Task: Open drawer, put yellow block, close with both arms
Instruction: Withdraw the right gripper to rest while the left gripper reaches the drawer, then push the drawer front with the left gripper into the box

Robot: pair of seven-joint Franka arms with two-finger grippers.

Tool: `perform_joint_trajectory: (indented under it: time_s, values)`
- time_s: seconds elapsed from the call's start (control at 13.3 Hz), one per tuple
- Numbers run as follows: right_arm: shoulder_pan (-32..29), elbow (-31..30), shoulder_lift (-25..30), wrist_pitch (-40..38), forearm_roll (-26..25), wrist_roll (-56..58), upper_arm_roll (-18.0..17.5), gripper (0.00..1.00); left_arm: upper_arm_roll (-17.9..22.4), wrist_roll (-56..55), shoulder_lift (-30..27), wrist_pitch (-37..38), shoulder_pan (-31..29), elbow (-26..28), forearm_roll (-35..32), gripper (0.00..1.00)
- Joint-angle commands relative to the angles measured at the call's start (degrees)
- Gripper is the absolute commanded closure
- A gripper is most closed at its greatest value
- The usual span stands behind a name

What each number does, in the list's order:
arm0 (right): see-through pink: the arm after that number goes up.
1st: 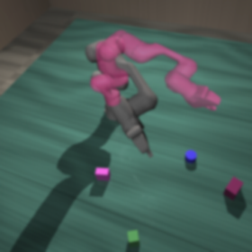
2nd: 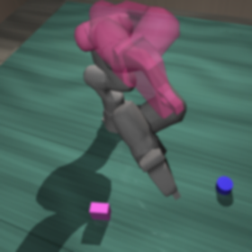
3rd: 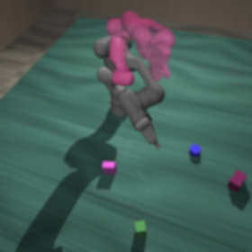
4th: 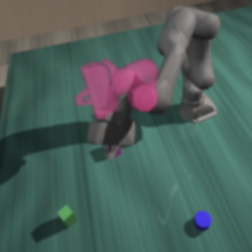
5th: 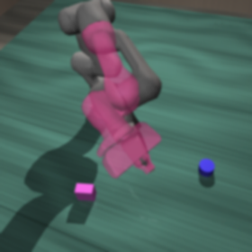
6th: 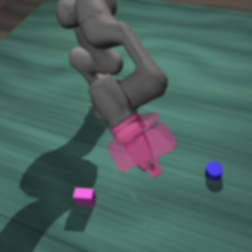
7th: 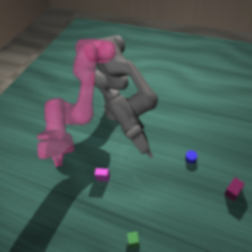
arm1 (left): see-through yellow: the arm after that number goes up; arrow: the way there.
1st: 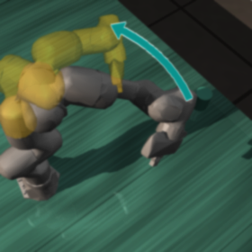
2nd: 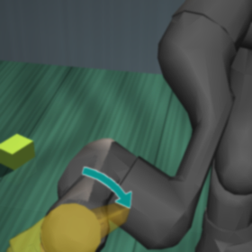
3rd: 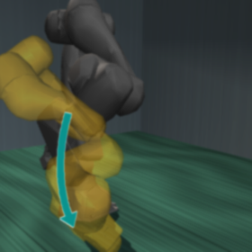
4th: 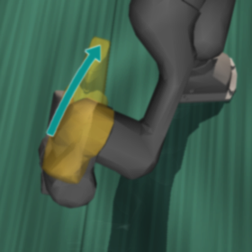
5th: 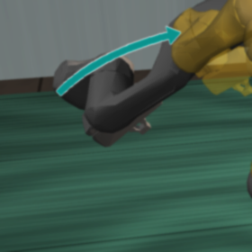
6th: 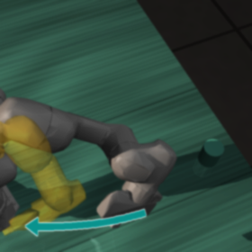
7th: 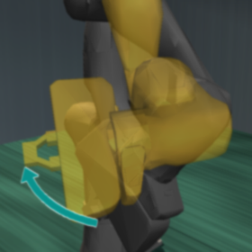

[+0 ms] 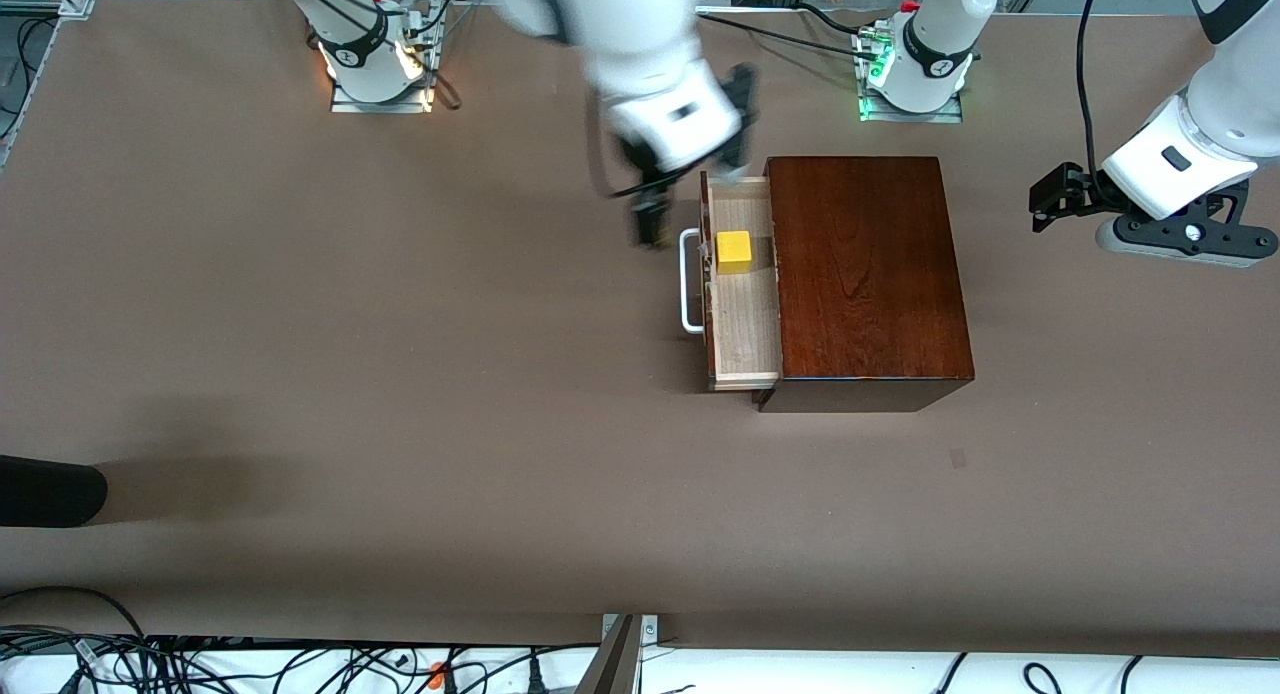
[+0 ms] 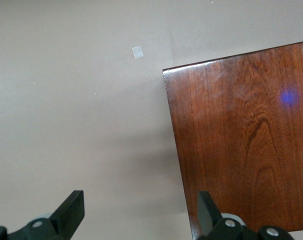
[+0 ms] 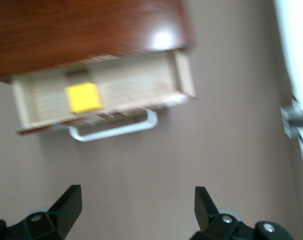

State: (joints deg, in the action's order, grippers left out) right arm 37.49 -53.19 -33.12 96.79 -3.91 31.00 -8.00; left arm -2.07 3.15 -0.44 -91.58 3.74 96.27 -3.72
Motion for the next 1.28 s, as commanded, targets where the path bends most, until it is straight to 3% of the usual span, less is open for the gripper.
perform_joint_trajectory:
  time_s: [0.0, 0.3, 0.45, 0.68, 0.98, 1.21]
  values:
    - [-13.01, -1.39, 2.00, -0.28, 7.23, 1.34, -0.71, 0.00, -0.04, 0.80, 0.35, 1.06, -0.14, -1.27, 3.62, 0.00]
    - [-27.62, -1.57, 5.16, -6.86, 11.29, 3.71, -0.70, 0.00, -0.57, 1.24, 2.54, 1.14, 1.96, -1.35, 7.68, 0.00]
    - [-30.62, -1.75, 8.67, -10.73, 11.29, 2.84, 1.13, 0.00, -1.18, 1.24, 5.61, 1.23, 5.99, -2.22, 7.85, 0.00]
    - [-30.63, -3.93, 14.99, -14.69, 11.21, -1.08, 4.65, 0.00, -1.62, 0.98, 12.55, 1.32, 15.65, -8.27, 7.68, 0.00]
    - [-30.54, -24.55, 30.98, -12.42, 10.41, -16.20, 4.83, 0.00, -1.62, 3.16, 21.08, 1.23, 24.80, -16.20, 7.68, 0.00]
    - [-30.54, -36.07, 37.23, -8.66, 10.07, -24.30, 4.92, 0.00, -2.32, 8.96, 25.48, -1.13, 29.21, -17.52, 8.29, 0.00]
